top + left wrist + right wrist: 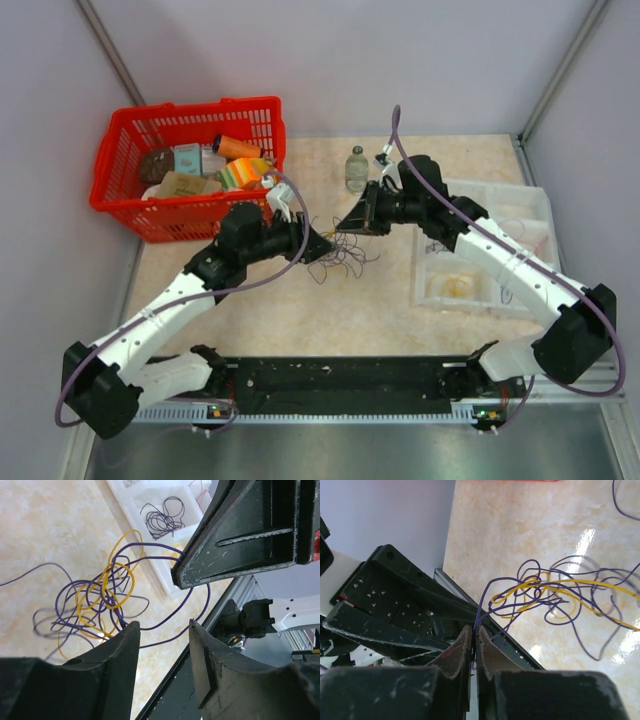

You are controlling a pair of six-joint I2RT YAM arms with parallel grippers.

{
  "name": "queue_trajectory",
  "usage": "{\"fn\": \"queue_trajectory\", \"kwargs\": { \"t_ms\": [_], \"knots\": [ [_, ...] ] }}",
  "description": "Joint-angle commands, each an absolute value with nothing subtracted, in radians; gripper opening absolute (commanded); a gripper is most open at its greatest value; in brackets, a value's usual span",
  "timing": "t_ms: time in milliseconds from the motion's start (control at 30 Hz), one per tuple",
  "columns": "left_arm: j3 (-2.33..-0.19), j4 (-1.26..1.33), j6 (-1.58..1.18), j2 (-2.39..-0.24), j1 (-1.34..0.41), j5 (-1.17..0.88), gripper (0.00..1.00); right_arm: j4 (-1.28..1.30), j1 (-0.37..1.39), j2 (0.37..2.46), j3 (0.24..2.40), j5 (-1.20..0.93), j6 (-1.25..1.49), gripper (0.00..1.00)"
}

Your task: Untangle the cables

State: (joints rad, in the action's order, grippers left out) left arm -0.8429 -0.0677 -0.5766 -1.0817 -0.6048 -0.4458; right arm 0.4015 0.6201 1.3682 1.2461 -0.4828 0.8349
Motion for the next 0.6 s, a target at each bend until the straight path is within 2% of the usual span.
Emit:
{"fn": "queue_trajectory", "kwargs": {
  "t_ms": [0, 33, 67, 133, 200, 333, 467, 500, 533, 567],
  "knots": [
    [-0.831, -0.081, -0.552, -1.009, -0.609, -0.355, 0.57, 0.361, 0.620, 1.347, 1.298, -0.543, 0.838, 0.00],
    [-0.836, -0.089, -0.549, -1.011, -0.609, -0.344, 0.67, 0.359, 0.620, 1.345, 1.296, -0.552, 0.841, 0.00],
    [-0.839, -0.090, -0.548, -1.015, -0.609, -0.338, 0.74, 0.357, 0.620, 1.344, 1.298, -0.557, 0.842, 0.00],
    [-0.859, -0.084, -0.542, -1.037, -0.607, -0.351, 0.77, 0.350, 0.620, 1.344, 1.295, -0.569, 0.847, 0.00],
    [-0.879, -0.074, -0.543, -1.066, -0.609, -0.379, 0.74, 0.348, 0.620, 1.344, 1.296, -0.572, 0.848, 0.00],
    [-0.896, -0.055, -0.551, -1.104, -0.609, -0.420, 0.56, 0.339, 0.620, 1.350, 1.307, -0.584, 0.862, 0.00],
    [-0.903, -0.022, -0.545, -1.114, -0.607, -0.416, 0.45, 0.334, 0.620, 1.359, 1.309, -0.604, 0.868, 0.00],
    [-0.913, -0.026, -0.543, -1.120, -0.607, -0.419, 0.39, 0.334, 0.620, 1.359, 1.308, -0.609, 0.868, 0.00],
    [-0.923, -0.044, -0.538, -1.129, -0.607, -0.411, 0.30, 0.334, 0.620, 1.361, 1.307, -0.609, 0.868, 0.01],
    [-0.934, -0.067, -0.534, -1.137, -0.609, -0.388, 0.14, 0.334, 0.620, 1.359, 1.307, -0.612, 0.865, 0.03]
  ]
}}
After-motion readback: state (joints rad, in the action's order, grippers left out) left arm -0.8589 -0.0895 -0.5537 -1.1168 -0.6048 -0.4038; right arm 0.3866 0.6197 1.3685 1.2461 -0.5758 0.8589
